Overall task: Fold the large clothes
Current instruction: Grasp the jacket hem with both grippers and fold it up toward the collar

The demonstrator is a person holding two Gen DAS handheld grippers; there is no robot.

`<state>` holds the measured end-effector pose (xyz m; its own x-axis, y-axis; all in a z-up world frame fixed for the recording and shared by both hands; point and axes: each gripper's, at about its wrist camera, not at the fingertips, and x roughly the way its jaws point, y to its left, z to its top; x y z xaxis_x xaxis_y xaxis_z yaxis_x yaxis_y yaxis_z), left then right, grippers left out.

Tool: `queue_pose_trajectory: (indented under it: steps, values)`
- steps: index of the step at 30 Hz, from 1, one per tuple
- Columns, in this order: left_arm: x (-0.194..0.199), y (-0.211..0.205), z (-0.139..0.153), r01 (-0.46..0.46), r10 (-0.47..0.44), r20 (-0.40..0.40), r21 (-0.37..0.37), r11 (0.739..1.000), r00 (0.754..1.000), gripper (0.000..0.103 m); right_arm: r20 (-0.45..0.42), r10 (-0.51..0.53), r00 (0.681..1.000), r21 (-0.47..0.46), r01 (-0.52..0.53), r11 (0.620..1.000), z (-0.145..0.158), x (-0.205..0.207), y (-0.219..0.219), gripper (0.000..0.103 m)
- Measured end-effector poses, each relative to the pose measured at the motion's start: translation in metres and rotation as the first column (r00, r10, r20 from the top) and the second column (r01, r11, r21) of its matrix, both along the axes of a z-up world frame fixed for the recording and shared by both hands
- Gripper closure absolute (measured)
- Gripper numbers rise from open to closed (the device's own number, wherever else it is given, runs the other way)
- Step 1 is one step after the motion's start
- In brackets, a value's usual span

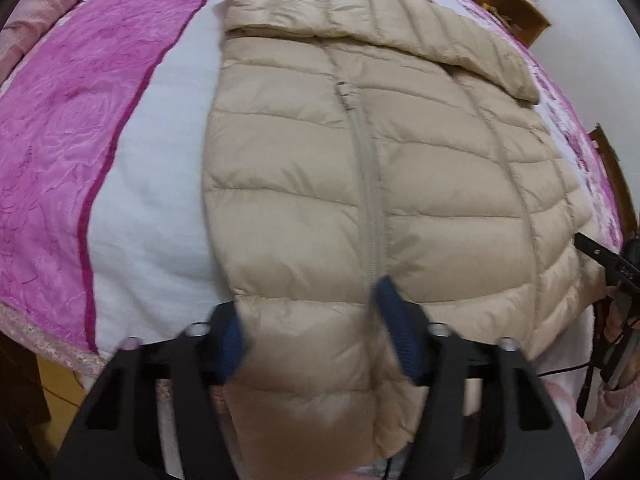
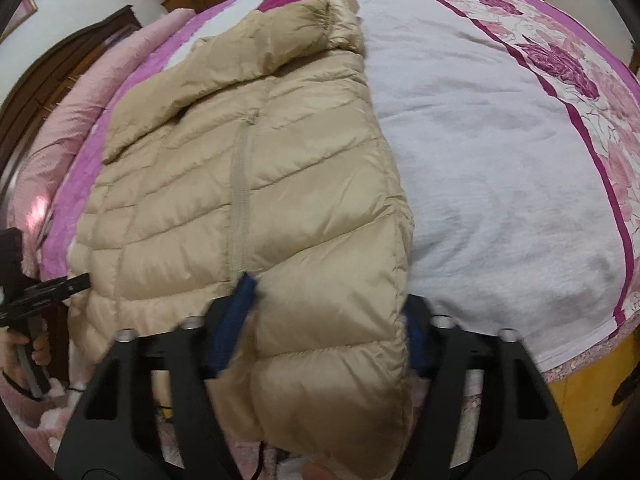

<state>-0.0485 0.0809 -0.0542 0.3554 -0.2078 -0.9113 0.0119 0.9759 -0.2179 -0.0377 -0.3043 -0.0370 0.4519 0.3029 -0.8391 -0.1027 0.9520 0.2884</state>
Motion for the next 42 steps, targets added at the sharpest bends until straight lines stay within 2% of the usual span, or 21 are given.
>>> queue_pose_trajectory:
  steps: [2,3,7,20,26,32,38,42]
  values:
    - [-0.003,-0.003,0.003,0.011,-0.011,0.006,-0.012,1.0,1.0,0.068,0.007,0.015,1.0,0.011,-0.015,1.0,0.005,-0.004,0.001,0.069]
    - [-0.004,-0.005,0.006,0.022,-0.022,0.01,-0.011,1.0,1.0,0.078,0.014,0.023,1.0,0.027,-0.023,0.999,0.008,-0.006,0.001,0.076]
    - [-0.009,-0.009,0.025,0.048,-0.049,0.045,0.021,0.999,0.998,0.087,0.083,0.054,0.995,0.039,-0.058,0.998,0.029,-0.017,0.007,0.084]
    - [-0.048,0.006,0.082,0.087,-0.087,0.133,0.012,0.996,0.987,0.09,0.177,0.043,0.983,0.126,-0.066,0.99,0.079,-0.062,0.002,0.09]
    - [-0.074,0.009,0.115,0.115,-0.109,0.188,-0.022,0.993,0.976,0.09,0.24,0.029,0.97,0.16,-0.069,0.985,0.106,-0.091,-0.003,0.091]
    - [-0.09,0.014,0.13,0.124,-0.114,0.21,-0.036,0.992,0.971,0.09,0.295,0.028,0.955,0.165,-0.08,0.983,0.127,-0.113,-0.004,0.091]
    - [-0.066,0.021,0.136,0.092,-0.079,0.235,-0.047,0.995,0.969,0.09,0.341,-0.002,0.94,0.148,-0.051,0.988,0.136,-0.086,-0.001,0.091]
    - [-0.03,0.024,0.148,0.075,-0.061,0.268,-0.039,0.996,0.961,0.09,0.386,-0.017,0.922,0.131,-0.037,0.991,0.148,-0.054,-0.001,0.091]
